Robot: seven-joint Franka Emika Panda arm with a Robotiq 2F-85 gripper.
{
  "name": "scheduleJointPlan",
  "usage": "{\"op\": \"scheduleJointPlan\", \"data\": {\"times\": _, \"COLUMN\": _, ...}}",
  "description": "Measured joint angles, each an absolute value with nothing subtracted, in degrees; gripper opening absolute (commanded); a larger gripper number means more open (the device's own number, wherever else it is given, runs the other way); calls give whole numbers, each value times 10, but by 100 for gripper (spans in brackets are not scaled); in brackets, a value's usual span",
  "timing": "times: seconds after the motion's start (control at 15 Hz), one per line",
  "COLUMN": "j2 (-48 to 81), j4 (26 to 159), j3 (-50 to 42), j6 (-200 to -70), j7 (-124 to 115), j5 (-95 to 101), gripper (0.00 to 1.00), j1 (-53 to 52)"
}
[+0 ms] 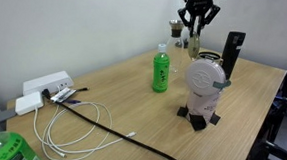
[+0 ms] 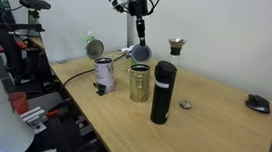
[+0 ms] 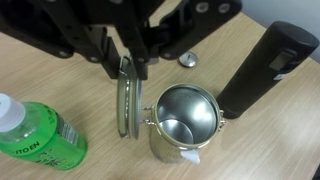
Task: Close the lid of the light green container
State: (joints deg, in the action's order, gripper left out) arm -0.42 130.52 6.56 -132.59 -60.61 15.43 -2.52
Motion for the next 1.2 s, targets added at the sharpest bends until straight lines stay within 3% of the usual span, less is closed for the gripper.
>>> {"op": "scheduleJointPlan", "data": {"times": 1.2, "j2": -5, "j4": 1306, "j3": 63, "j6": -1326, "j7": -606, "j5": 154, "gripper": 21, "j1": -26}}
